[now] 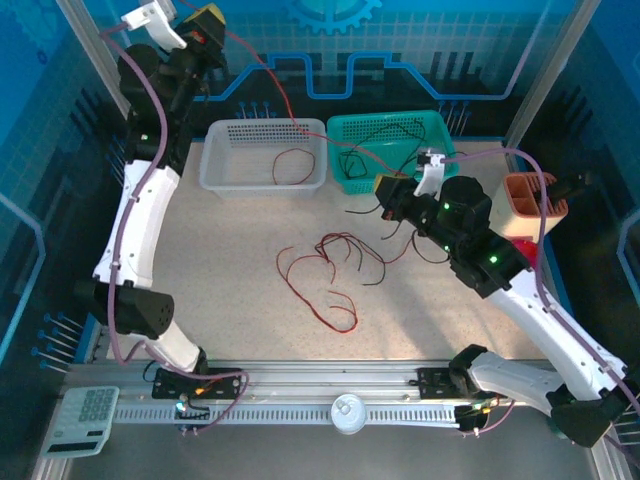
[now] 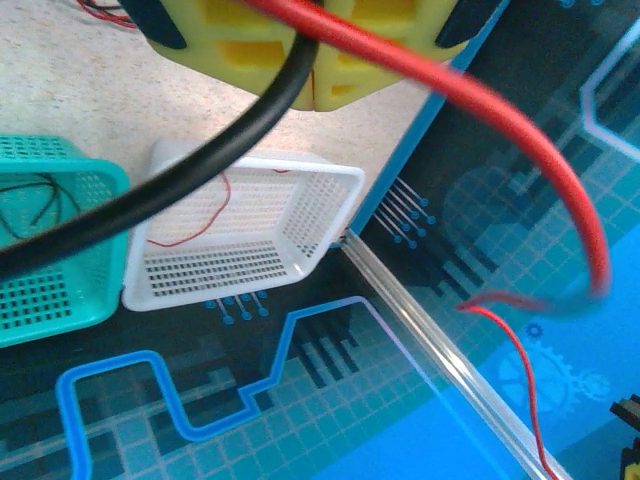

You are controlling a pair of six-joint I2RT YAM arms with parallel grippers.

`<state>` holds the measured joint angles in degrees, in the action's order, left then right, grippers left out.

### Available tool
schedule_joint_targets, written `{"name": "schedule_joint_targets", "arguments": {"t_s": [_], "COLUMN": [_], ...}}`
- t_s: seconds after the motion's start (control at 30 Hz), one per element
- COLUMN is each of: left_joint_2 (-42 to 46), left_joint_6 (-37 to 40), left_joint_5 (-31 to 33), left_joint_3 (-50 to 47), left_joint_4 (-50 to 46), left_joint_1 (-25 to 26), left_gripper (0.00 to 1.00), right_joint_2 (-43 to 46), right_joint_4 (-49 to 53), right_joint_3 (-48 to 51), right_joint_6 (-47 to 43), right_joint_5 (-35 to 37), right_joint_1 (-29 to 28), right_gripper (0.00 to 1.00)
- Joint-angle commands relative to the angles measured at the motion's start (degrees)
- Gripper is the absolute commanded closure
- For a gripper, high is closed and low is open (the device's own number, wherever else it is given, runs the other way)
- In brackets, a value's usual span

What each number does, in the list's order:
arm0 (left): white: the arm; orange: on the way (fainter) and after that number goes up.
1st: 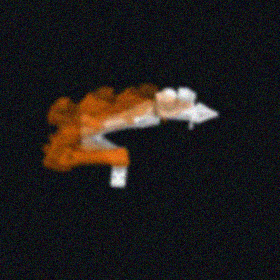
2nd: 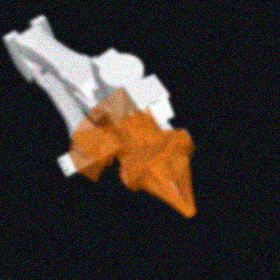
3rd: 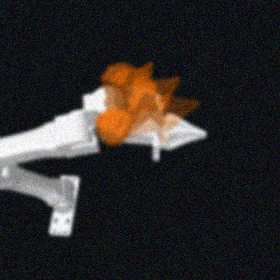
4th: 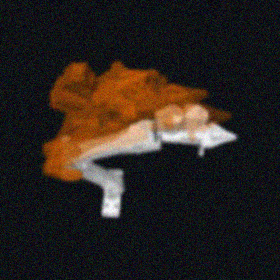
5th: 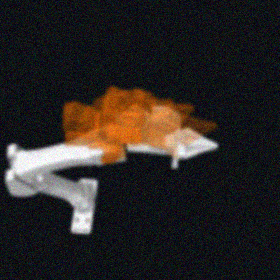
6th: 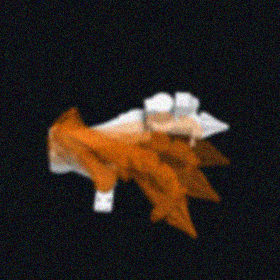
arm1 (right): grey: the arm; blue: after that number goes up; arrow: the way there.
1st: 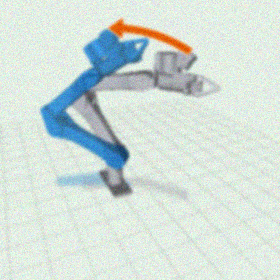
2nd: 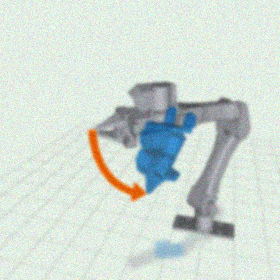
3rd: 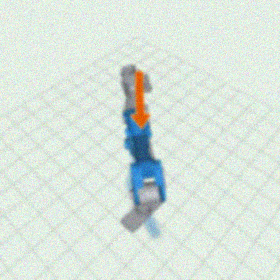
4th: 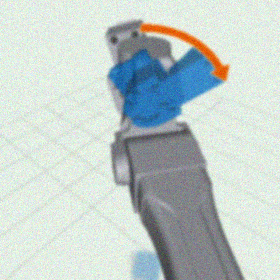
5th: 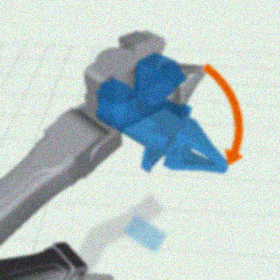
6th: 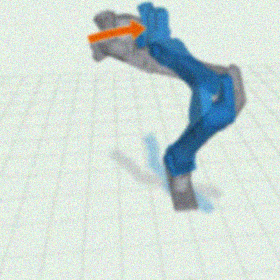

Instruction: Untangle the cables

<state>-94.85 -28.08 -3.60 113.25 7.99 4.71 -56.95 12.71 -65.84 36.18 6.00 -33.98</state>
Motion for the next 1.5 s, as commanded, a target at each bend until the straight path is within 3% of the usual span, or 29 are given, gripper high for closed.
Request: {"name": "schedule_joint_targets", "arguments": {"t_s": [0.0,0.2,0.57,1.1,1.47], "left_joint_2": [-2.33,-5.97,-17.61,-20.49,-25.91], "left_joint_6": [1.2,1.79,2.31,-0.23,-0.31], "left_joint_5": [4.03,4.35,-0.8,-2.45,-3.32], "left_joint_3": [2.64,4.7,20.2,8.85,16.28], "left_joint_4": [0.5,0.07,-4.64,3.59,2.3], "left_joint_1": [-2.82,-4.53,-4.72,-4.72,-4.8], "left_gripper": [1.0,1.0,1.0,1.0,1.0], "right_joint_2": [2.55,5.29,5.09,4.04,0.82], "right_joint_4": [3.11,5.92,7.68,8.99,8.13], "right_joint_3": [-0.57,-2.01,-2.98,-3.5,-5.69], "right_joint_6": [-1.81,-3.73,-5.77,-6.57,-6.78], "right_joint_5": [1.62,2.95,-0.31,-3.74,-5.42], "right_joint_1": [1.24,2.67,3.84,5.03,5.17], "right_gripper": [1.0,1.0,1.0,1.0,1.0]}}
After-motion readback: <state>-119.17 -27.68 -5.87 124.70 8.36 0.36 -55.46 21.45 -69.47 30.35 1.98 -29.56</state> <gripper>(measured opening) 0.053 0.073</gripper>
